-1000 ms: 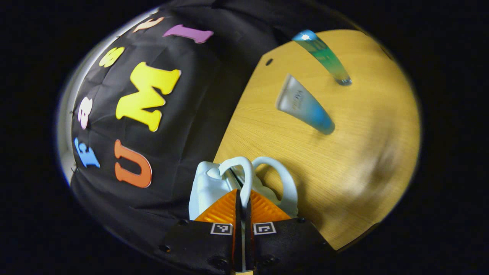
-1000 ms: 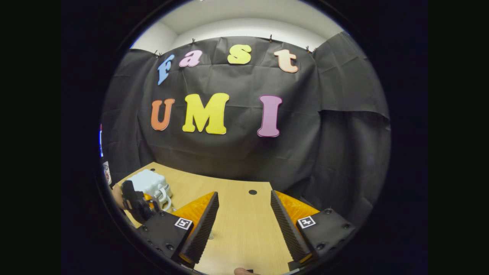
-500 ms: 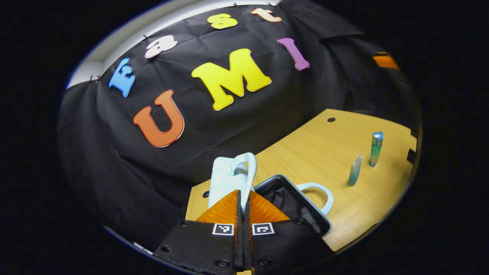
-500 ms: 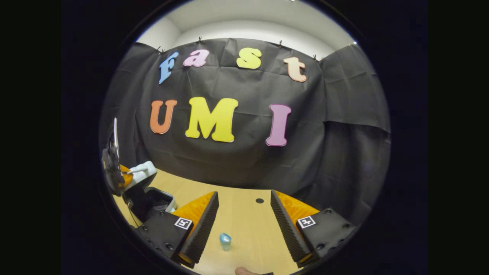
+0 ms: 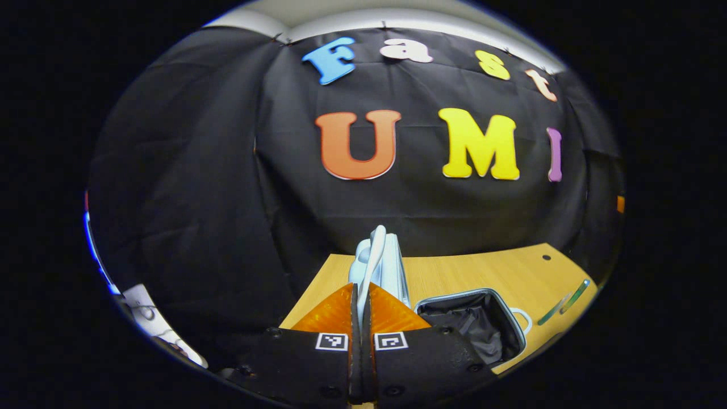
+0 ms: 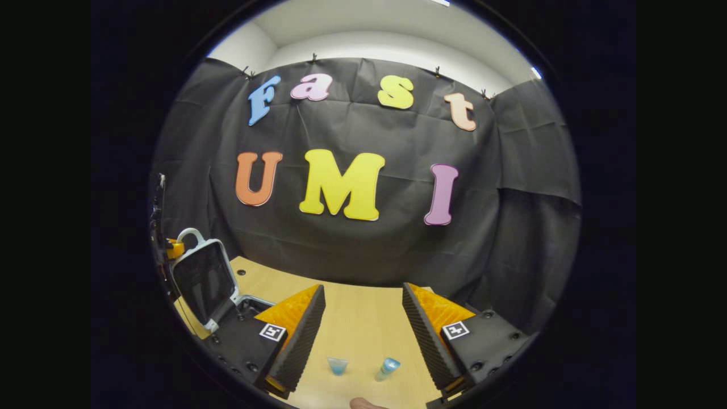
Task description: First open the suitcase, pack the skin care products into it, and then close the suitcase.
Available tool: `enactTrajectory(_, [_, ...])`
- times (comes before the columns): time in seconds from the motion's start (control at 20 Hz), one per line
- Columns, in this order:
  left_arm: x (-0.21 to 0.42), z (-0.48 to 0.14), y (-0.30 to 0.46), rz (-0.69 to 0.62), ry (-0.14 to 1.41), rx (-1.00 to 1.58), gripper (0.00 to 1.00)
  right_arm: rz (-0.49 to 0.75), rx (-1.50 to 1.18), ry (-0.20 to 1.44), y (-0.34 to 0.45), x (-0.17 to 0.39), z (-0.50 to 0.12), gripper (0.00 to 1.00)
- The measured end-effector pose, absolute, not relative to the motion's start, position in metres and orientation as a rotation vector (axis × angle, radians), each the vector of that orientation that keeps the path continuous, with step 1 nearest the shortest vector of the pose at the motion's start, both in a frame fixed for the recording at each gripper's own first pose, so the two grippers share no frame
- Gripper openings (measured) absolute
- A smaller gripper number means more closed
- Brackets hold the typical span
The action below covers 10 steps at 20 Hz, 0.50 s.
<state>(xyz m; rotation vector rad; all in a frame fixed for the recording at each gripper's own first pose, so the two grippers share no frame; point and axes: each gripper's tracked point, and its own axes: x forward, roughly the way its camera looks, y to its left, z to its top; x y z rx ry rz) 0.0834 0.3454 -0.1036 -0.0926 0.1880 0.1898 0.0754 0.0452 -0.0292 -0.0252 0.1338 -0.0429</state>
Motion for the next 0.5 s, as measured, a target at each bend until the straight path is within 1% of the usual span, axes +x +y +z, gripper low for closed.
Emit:
enactTrajectory(0.15, [0.088, -0.149, 0.407, 0.213, 0.231, -0.339, 0.03, -0.057, -0.026, 0.145, 0.061, 0.071, -0.029, 0.81])
enactTrajectory(0.25, [0.087, -0.196, 0.440, 0.235, 0.277, -0.492, 0.03, -0.068, -0.029, 0.164, 0.072, 0.068, -0.030, 0.81])
enactTrajectory(0.35, [0.085, -0.243, 0.455, 0.253, 0.334, -0.578, 0.03, -0.077, -0.042, 0.172, 0.079, 0.063, -0.031, 0.81])
enactTrajectory(0.5, [0.087, -0.289, 0.461, 0.259, 0.381, -0.678, 0.03, -0.077, -0.075, 0.186, 0.090, 0.054, -0.034, 0.81])
